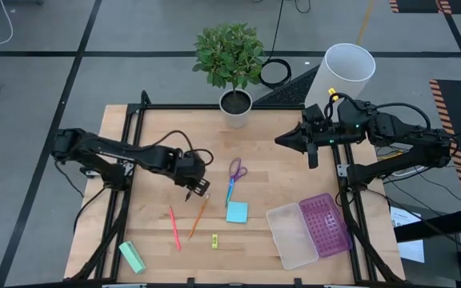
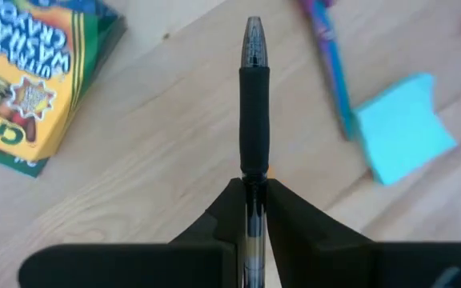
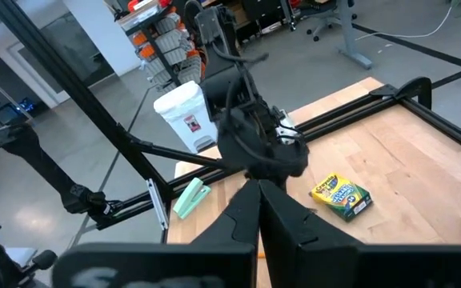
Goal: Pack school essentials
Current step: Put the black pen into the purple supply box
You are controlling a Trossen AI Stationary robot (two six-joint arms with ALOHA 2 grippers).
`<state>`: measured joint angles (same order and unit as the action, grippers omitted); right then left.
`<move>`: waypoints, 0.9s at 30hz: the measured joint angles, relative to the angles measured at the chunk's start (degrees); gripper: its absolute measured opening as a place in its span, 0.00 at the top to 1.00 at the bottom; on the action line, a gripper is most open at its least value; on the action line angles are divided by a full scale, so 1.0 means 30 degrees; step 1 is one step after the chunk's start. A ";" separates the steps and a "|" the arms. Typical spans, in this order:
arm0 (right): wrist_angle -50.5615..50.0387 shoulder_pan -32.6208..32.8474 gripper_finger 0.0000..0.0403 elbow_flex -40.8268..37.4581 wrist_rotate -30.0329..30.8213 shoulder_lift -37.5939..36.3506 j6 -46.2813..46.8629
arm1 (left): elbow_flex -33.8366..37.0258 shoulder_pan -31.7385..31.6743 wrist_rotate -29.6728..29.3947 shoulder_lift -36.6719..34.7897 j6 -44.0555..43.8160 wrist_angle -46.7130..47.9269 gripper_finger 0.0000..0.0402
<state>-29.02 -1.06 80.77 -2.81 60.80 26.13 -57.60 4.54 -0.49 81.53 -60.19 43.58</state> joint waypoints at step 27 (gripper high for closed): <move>0.0466 0.0000 1.00 -0.1093 0.0002 0.0109 0.0561 | -0.3797 0.0387 -0.0386 -0.3391 0.7821 0.1370 0.90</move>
<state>-27.62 -1.06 77.49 -2.80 61.12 27.81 -68.99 5.70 -1.65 71.35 -36.73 47.69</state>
